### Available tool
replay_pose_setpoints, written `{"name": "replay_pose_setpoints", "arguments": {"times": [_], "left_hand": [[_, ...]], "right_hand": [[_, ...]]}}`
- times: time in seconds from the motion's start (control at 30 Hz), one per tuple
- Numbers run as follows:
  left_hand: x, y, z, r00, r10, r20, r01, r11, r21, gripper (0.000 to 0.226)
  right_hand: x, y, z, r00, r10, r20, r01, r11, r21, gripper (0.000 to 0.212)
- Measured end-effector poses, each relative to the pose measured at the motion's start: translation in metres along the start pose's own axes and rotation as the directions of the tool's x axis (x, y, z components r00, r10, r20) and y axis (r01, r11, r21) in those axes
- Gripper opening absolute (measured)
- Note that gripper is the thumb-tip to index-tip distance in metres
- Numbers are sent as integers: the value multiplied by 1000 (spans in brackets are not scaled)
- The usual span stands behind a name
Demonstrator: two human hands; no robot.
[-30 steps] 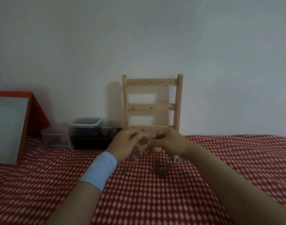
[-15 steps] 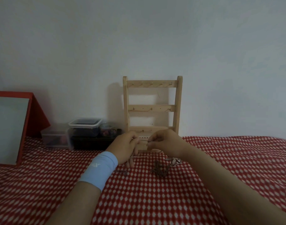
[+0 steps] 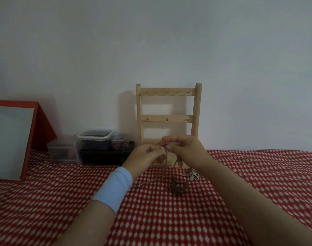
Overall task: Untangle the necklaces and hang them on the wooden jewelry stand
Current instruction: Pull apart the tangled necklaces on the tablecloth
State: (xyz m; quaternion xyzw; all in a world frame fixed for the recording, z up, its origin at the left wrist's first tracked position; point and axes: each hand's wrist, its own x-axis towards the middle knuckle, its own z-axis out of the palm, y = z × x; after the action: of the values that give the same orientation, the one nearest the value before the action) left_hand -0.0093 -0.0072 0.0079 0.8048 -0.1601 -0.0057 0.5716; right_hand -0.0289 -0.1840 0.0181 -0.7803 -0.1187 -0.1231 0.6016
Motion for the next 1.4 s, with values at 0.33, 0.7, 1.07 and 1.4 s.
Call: {"name": "replay_pose_setpoints", "arguments": {"times": [0.33, 0.7, 1.07, 1.4], "left_hand": [[-1, -5, -2, 978, -120, 170, 185, 876, -445, 20], [-9, 3, -11, 945, -213, 249, 299, 873, -386, 17], [-9, 9, -23, 990, 80, 115, -76, 996, -36, 5], [-10, 12, -30, 988, 110, 113, -115, 992, 42, 17]], "right_hand": [[-3, -2, -5, 995, -34, 95, 21, 990, 136, 24], [0, -9, -2, 940, -160, 301, 285, 855, -433, 22], [-2, -4, 9, 978, -181, 106, 210, 806, -554, 46], [-7, -14, 6, 1000, -9, -18, 2, 939, -344, 17]]}}
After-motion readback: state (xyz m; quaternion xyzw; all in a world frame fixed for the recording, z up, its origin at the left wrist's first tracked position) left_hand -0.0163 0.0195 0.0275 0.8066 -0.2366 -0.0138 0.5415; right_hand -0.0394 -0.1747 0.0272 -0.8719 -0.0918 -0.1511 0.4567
